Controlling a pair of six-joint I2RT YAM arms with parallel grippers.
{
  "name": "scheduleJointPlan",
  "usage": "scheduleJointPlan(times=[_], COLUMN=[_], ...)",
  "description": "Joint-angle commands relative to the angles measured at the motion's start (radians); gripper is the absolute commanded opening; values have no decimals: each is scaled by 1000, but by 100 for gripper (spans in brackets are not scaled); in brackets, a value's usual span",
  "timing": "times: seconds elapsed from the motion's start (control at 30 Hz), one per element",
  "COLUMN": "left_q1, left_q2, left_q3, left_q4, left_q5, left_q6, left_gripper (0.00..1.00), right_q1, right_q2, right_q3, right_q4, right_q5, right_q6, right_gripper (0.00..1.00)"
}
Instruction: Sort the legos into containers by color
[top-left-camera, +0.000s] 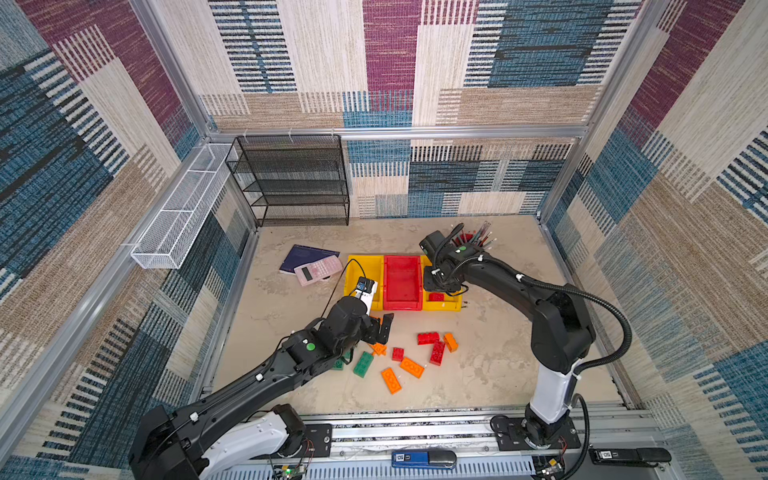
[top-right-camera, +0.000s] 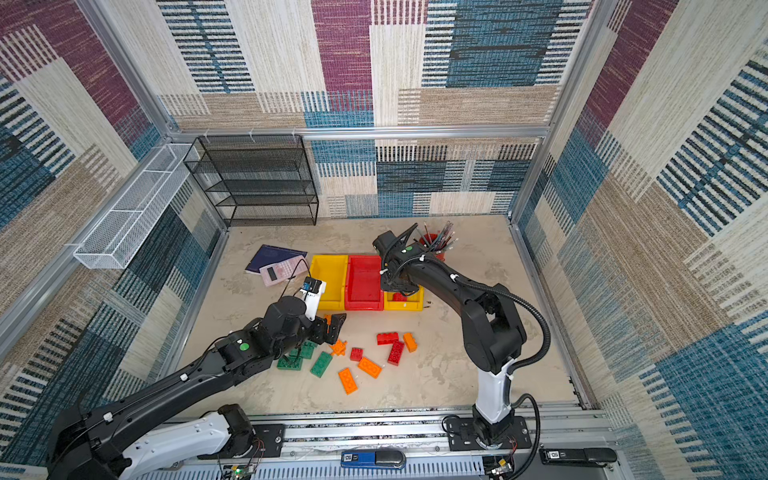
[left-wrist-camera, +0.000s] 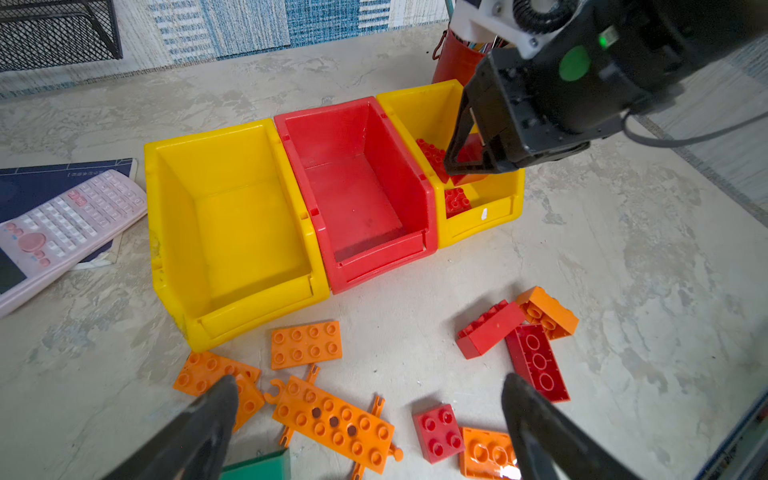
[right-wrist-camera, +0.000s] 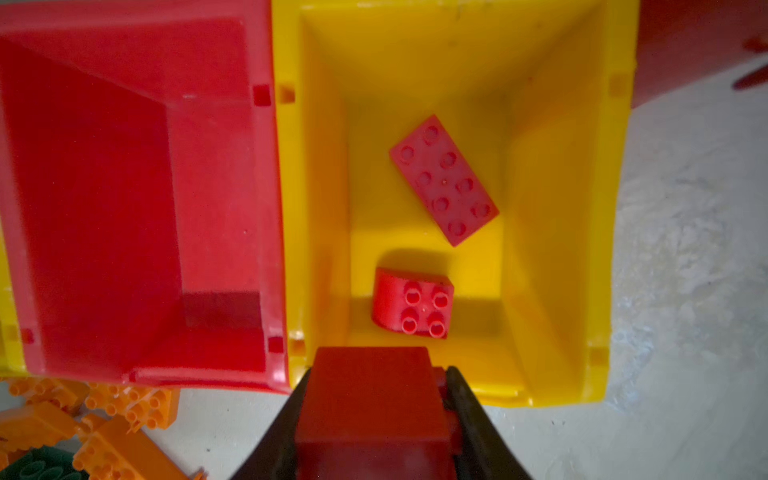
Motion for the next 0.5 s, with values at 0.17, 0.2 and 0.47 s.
scheduleJointPlan(times=[0.17,0.2,0.47], left_q1=[-1,0,-1], left_q2=[-104,-113,-177], left_q3=[-29,-31,-23], left_q4=[-46,-53,-136], left_q5=[-71,-73,-100], left_q6=[-18,-18,-9], left_gripper=[99,99,99], right_q1=[-40,-46,-60], right_q2=[51,56,56], right_q3=[6,3,41], right_q4=[30,38,12], right_q5=[24,22,14], right_q6=[-52,-55,-48], right_gripper=[34,36,58])
